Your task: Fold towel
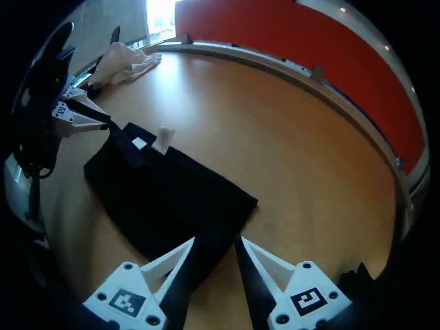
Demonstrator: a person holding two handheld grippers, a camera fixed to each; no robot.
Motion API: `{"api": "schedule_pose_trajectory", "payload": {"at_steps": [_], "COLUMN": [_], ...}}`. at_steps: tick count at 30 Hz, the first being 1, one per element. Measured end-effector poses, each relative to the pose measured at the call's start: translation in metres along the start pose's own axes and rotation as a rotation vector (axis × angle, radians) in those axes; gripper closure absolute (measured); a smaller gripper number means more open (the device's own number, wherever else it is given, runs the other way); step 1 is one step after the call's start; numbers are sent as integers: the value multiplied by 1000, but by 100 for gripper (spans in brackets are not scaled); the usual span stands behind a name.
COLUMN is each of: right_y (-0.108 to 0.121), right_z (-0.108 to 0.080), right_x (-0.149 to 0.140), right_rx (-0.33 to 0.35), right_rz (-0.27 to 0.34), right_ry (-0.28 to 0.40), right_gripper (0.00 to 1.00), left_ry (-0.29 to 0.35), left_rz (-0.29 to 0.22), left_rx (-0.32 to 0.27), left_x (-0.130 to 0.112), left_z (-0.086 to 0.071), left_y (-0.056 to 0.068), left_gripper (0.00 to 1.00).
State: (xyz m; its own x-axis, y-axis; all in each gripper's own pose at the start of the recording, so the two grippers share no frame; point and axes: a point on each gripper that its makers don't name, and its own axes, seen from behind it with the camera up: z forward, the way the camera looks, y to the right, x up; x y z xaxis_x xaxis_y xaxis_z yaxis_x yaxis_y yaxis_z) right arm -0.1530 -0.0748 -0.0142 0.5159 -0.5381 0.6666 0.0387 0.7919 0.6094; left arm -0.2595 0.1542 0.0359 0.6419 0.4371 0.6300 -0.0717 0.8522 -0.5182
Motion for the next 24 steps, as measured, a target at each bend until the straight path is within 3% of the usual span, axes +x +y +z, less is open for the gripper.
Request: {"api": "schedule_pose_trajectory", "payload": {"at_steps": [3, 7, 11, 15, 17, 24], "right_y": [6, 10, 14, 18, 18, 18], "right_z": [1, 1, 1, -1, -1, -5], "right_x": [-1, -1, 1, 6, 8, 5], "right_rx": [-19, -31, -42, -54, -54, -50], "right_rz": [-11, -24, -27, -23, -19, -11], "right_ry": [-3, -3, 4, 18, 25, 31], "right_gripper": [38, 36, 30, 5, 3, 2], "left_ry": [-1, -4, -7, -8, -7, -6], "left_rz": [-1, -5, -6, -12, -14, -23], "left_rx": [3, 12, 16, 18, 21, 24], "left_x": [-1, -2, -2, -2, -2, -3], "left_z": [1, 1, 0, 0, -1, -4], "left_y": [-1, -4, -6, -7, -8, -8], "left_gripper": [74, 66, 39, 9, 5, 4]}}
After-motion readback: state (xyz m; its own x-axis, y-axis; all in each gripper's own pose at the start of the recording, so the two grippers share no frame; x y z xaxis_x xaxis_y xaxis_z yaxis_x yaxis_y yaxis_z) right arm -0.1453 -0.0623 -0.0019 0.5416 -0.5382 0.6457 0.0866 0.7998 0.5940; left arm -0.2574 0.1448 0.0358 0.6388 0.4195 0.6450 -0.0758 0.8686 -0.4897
